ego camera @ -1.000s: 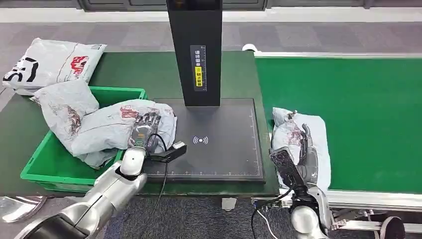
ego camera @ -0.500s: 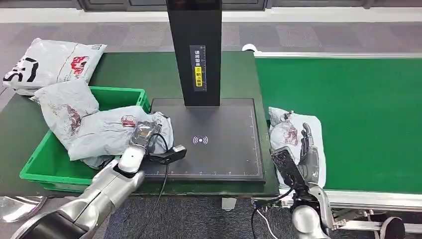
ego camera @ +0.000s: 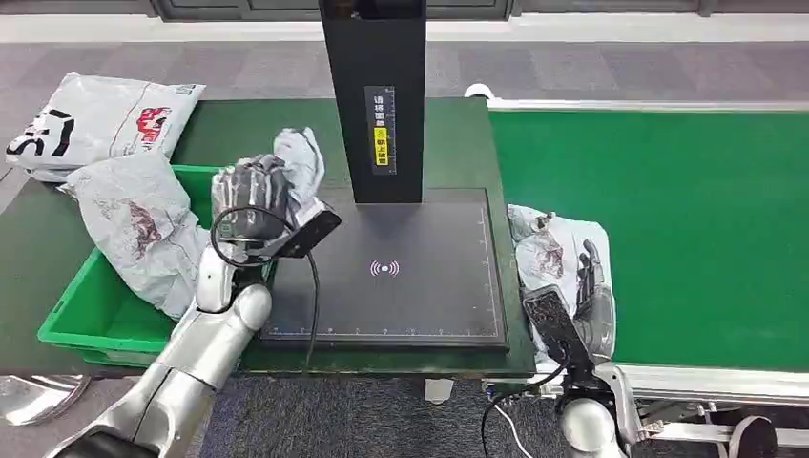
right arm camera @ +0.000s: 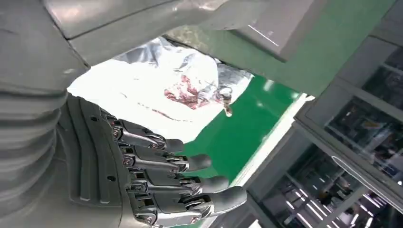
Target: Moved the parcel from conveyor to table for the left to box.
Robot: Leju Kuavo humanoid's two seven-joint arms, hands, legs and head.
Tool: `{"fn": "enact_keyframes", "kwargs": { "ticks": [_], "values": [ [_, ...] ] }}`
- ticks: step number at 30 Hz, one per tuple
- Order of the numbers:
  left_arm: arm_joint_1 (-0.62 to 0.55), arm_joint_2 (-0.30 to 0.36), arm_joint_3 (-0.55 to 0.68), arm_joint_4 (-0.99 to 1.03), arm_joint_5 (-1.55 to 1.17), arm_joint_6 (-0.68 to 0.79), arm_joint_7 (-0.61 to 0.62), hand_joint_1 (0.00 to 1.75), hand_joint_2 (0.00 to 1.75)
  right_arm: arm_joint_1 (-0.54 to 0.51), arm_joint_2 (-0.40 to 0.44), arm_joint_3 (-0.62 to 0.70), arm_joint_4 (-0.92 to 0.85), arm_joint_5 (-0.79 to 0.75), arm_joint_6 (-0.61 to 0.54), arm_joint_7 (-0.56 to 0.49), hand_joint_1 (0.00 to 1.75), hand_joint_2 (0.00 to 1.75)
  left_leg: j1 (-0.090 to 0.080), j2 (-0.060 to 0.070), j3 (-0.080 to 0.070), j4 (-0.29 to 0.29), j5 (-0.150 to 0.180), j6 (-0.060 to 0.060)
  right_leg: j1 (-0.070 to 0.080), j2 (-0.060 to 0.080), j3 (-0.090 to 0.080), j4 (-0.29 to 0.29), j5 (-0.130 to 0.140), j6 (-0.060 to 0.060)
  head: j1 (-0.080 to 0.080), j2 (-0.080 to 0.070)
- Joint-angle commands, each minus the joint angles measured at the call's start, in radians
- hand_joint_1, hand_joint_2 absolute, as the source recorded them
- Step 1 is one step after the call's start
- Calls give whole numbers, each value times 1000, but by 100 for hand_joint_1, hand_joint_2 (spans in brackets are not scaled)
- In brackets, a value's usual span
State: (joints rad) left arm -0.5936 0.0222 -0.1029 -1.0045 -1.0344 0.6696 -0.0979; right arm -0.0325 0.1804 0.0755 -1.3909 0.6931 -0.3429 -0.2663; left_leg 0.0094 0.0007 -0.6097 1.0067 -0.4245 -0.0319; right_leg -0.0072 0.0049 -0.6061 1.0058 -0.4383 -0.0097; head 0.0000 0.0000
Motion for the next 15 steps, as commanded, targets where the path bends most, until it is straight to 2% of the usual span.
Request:
{"fn": "enact_keyframes", "kwargs": {
  "ticks": [1, 6, 9, 10, 11, 12, 15],
  "values": [
    [-144, 96, 231, 219, -454, 29, 282, 175, 175, -97, 8, -36, 90, -6, 6, 6, 0, 175, 1, 3, 1, 0, 0, 0, 0, 3, 0, 0, 1, 0, 0, 0],
    [-175, 122, 239, 338, -536, 29, 358, 175, 175, -111, 9, -30, 104, -6, 9, 6, 0, 175, 1, 2, 2, -1, 1, -1, 1, 1, 1, 0, 0, -1, 0, 0],
    [-196, 188, 112, 441, -536, 29, 519, 175, 175, -126, 5, -20, 127, -2, 8, 8, 0, 175, 1, 1, 2, -1, 1, -1, 1, 1, 1, 1, 0, -1, 0, 0],
    [-213, 216, 45, 503, -536, -4, 598, 175, 175, -132, 5, -16, 135, -2, 11, 7, 0, 175, 1, 2, 3, -2, 1, -1, 1, 1, 2, 0, 1, -1, 0, 0],
    [-222, 233, 9, 537, -536, -22, 623, 175, 175, -135, 3, -13, 140, 0, 9, 7, 0, 175, 1, 0, 3, -1, 1, -1, 1, 0, 2, 0, 0, -1, 0, 0],
    [-236, 257, -77, 587, -536, -79, 677, 175, 175, -134, 0, -9, 144, -1, 11, 7, 0, 175, 0, 1, 3, -2, 1, -1, 1, 1, 2, 0, 0, -1, 0, 0],
    [-239, 220, -13, 656, -530, -209, 590, 175, 175, -107, -8, -5, 130, -1, 8, 0, 0, 175, 0, 2, 4, -2, 1, -1, 2, 2, 2, 0, 0, -1, 0, 0]
  ]
}}
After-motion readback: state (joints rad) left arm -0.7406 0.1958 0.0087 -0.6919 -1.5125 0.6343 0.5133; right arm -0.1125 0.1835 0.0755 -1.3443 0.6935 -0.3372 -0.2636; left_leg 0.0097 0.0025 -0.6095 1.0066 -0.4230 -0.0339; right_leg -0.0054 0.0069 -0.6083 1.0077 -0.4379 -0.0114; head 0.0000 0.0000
